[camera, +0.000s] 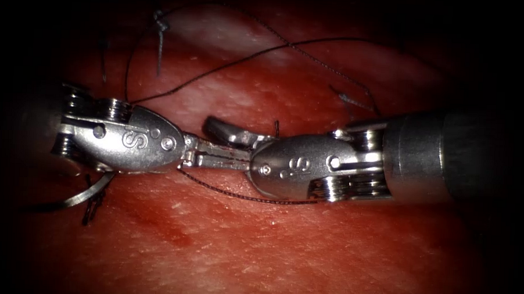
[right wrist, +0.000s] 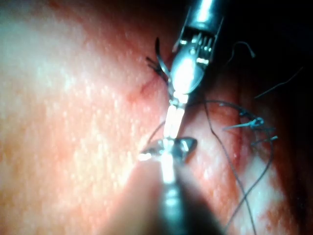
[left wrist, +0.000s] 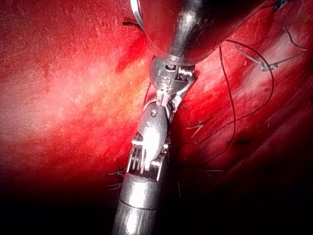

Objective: Wound Closure

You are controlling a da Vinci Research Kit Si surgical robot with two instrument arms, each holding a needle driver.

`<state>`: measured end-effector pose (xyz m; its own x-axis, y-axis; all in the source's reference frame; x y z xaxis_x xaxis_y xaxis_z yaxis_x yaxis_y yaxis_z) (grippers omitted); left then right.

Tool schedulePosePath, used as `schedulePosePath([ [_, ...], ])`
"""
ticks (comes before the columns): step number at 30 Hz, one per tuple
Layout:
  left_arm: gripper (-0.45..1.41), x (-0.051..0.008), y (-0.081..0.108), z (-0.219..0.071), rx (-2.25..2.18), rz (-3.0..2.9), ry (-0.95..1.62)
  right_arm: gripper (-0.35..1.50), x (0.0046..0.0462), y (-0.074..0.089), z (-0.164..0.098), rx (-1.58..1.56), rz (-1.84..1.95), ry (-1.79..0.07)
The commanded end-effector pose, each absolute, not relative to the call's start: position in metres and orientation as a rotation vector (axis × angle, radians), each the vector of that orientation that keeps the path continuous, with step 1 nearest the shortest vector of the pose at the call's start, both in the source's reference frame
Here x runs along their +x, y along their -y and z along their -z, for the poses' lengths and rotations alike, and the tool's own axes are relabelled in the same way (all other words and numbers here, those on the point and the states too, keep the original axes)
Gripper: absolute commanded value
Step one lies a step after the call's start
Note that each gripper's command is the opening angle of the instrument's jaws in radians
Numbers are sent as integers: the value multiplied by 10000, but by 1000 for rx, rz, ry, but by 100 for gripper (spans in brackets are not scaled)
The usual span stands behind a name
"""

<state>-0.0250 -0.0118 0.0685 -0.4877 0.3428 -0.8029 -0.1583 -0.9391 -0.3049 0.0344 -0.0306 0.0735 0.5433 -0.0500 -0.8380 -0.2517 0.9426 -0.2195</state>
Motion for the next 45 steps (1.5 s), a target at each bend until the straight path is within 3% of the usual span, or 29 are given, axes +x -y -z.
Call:
schedulePosePath([
  [1, -45, -255, 118, -690, -1398, -2468, 276, 81, 349, 302, -735, -328, -123, -1021],
  [2, -45, -254, 118, -690, -1399, -2468, 277, 121, 348, 299, -732, -335, -122, -1027],
  [4, -45, -253, 116, -690, -1402, -2468, 281, 145, 342, 295, -724, -340, -167, -1056],
  [16, -45, -215, 114, -684, -1351, -2483, 233, 143, 256, 321, -674, -347, -214, -1068],
  [25, -43, -220, 104, -716, -1282, -2424, 216, 143, 250, 323, -673, -340, -270, -1043],
  [28, -8, -219, 106, -736, -1211, -2394, 273, 143, 252, 324, -671, -332, -280, -1047],
  [31, 56, -213, 113, -756, -1094, -2378, 356, 143, 252, 326, -669, -328, -286, -1048],
  [33, 69, -208, 116, -766, -1021, -2371, 402, 143, 252, 326, -667, -324, -292, -1049],
  [34, 86, -202, 119, -773, -969, -2340, 438, 143, 252, 326, -664, -322, -294, -1049],
  [36, 93, -192, 122, -774, -926, -2337, 467, 143, 252, 324, -661, -319, -296, -1048],
  [39, 91, -180, 122, -765, -869, -2355, 448, 143, 253, 324, -658, -317, -298, -1049],
  [42, 71, -172, 119, -748, -816, -2347, 412, 141, 253, 325, -657, -317, -298, -1049],
  [43, 51, -170, 118, -741, -810, -2351, 405, 141, 253, 325, -657, -317, -298, -1049],
  [45, 37, -169, 114, -722, -815, -2388, 389, 141, 253, 324, -657, -316, -298, -1048],
])
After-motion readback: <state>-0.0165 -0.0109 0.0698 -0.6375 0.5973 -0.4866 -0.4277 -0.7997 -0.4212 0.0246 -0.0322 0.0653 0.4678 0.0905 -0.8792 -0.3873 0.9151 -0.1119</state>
